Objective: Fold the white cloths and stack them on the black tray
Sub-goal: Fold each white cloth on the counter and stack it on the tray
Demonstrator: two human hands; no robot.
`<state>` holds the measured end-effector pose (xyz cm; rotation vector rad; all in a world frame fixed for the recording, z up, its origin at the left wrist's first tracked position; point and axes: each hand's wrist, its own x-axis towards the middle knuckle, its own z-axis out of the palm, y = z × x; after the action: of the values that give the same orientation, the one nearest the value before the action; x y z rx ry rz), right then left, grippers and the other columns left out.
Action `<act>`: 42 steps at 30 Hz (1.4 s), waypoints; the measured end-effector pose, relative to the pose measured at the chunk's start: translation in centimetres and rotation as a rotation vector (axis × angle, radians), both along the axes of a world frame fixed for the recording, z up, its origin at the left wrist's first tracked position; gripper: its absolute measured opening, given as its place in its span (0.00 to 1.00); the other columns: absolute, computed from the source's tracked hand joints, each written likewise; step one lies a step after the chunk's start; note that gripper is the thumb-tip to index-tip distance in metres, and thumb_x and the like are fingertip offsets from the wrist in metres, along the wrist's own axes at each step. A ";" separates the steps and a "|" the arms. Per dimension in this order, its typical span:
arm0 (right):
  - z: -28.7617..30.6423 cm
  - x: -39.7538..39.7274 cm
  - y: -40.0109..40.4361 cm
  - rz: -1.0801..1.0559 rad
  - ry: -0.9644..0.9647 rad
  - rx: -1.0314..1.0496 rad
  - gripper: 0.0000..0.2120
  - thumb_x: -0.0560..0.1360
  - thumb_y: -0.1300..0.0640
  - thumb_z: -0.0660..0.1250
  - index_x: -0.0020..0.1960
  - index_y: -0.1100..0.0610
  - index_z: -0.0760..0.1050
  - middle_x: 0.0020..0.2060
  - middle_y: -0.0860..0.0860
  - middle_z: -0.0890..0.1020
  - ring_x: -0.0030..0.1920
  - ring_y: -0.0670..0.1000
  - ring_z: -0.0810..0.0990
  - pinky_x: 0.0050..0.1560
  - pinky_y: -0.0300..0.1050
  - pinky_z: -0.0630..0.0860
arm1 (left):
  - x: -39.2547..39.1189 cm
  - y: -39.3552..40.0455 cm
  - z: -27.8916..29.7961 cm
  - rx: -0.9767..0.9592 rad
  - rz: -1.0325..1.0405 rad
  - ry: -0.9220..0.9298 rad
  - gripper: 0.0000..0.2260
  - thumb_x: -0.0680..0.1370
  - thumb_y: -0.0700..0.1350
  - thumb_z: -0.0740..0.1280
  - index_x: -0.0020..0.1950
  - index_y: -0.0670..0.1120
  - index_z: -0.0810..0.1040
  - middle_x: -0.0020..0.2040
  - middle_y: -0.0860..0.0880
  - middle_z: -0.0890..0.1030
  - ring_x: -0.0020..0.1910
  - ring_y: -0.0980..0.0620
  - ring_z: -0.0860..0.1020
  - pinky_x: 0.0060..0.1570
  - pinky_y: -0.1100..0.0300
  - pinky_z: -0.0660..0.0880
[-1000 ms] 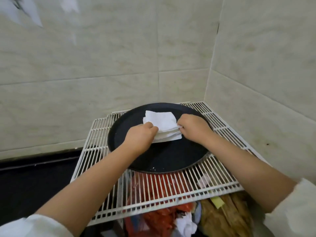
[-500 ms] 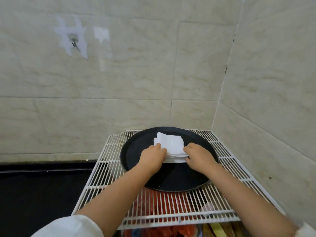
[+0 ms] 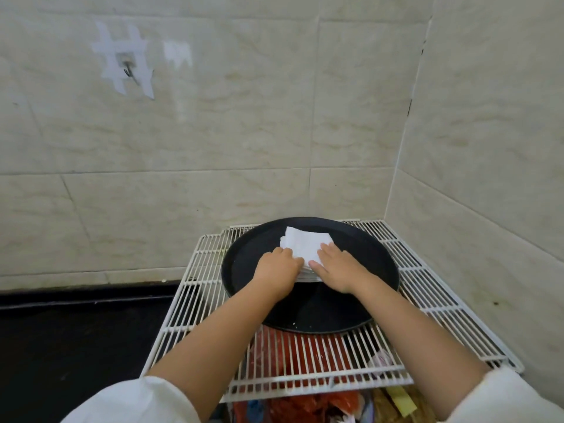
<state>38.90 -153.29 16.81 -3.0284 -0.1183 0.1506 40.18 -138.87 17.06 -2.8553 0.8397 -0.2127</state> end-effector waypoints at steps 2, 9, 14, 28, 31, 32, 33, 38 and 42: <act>-0.5 0.7 -0.8 -0.060 0.050 -0.016 0.28 0.80 0.45 0.43 0.74 0.61 0.51 0.76 0.54 0.50 0.76 0.52 0.46 0.75 0.56 0.47 | 0.2 -0.4 -0.1 0.008 0.004 0.008 0.12 0.79 0.39 0.58 0.62 0.43 0.70 0.59 0.42 0.73 0.59 0.43 0.71 0.53 0.54 0.69; 2.1 0.3 -2.1 -0.075 -0.152 0.053 0.27 0.81 0.47 0.46 0.74 0.61 0.52 0.76 0.55 0.51 0.76 0.53 0.47 0.74 0.55 0.50 | -0.2 0.6 1.2 -0.174 0.055 -0.003 0.18 0.81 0.49 0.53 0.70 0.44 0.64 0.64 0.44 0.72 0.63 0.43 0.69 0.56 0.51 0.70; 4.0 -2.0 1.9 0.053 -0.268 0.038 0.23 0.80 0.50 0.52 0.72 0.59 0.59 0.74 0.55 0.60 0.75 0.54 0.56 0.74 0.49 0.55 | -1.3 6.1 2.8 -0.198 0.204 -0.081 0.17 0.82 0.47 0.53 0.68 0.43 0.66 0.66 0.43 0.71 0.66 0.43 0.67 0.62 0.51 0.67; 4.5 -11.8 42.9 0.697 -0.276 0.276 0.21 0.79 0.52 0.57 0.68 0.60 0.65 0.66 0.58 0.71 0.67 0.57 0.68 0.67 0.52 0.67 | -21.5 43.3 2.2 -0.128 0.802 -0.171 0.17 0.80 0.49 0.56 0.65 0.43 0.69 0.66 0.43 0.71 0.67 0.42 0.66 0.61 0.50 0.67; 3.6 -15.8 53.2 0.865 -0.235 0.298 0.21 0.78 0.52 0.57 0.69 0.60 0.65 0.68 0.56 0.70 0.69 0.56 0.67 0.68 0.51 0.66 | -27.4 52.3 0.9 -0.111 0.998 -0.150 0.17 0.80 0.50 0.56 0.66 0.44 0.68 0.66 0.44 0.71 0.68 0.43 0.65 0.62 0.51 0.66; 3.4 -16.8 55.9 0.907 -0.225 0.303 0.21 0.78 0.52 0.57 0.69 0.59 0.65 0.68 0.56 0.70 0.69 0.55 0.67 0.68 0.52 0.66 | -28.9 54.5 0.7 -0.118 1.055 -0.146 0.17 0.80 0.50 0.56 0.66 0.44 0.68 0.66 0.44 0.71 0.68 0.43 0.65 0.62 0.51 0.66; 3.2 -17.9 59.1 0.953 -0.213 0.313 0.21 0.78 0.51 0.57 0.69 0.59 0.64 0.69 0.55 0.69 0.69 0.55 0.66 0.68 0.52 0.66 | -30.6 57.2 0.5 -0.131 1.114 -0.149 0.17 0.80 0.50 0.56 0.66 0.44 0.69 0.66 0.44 0.71 0.68 0.43 0.65 0.62 0.51 0.66; 1.6 -21.5 73.5 1.128 -0.130 0.331 0.21 0.79 0.52 0.57 0.70 0.57 0.63 0.70 0.54 0.68 0.70 0.54 0.65 0.69 0.51 0.65 | -37.0 68.8 -0.8 -0.180 1.331 -0.134 0.17 0.80 0.49 0.55 0.67 0.44 0.68 0.66 0.44 0.71 0.67 0.44 0.66 0.62 0.51 0.67; -0.1 -22.2 84.6 1.222 -0.074 0.327 0.22 0.79 0.52 0.57 0.70 0.58 0.63 0.70 0.54 0.68 0.70 0.54 0.65 0.69 0.52 0.65 | -39.3 78.7 -2.2 -0.150 1.459 -0.103 0.18 0.80 0.50 0.55 0.68 0.44 0.66 0.67 0.44 0.69 0.68 0.43 0.65 0.62 0.51 0.66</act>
<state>16.71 -68.70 16.72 -2.2050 -1.7371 0.0853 0.88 -60.16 14.89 -2.7241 -1.3227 -0.1955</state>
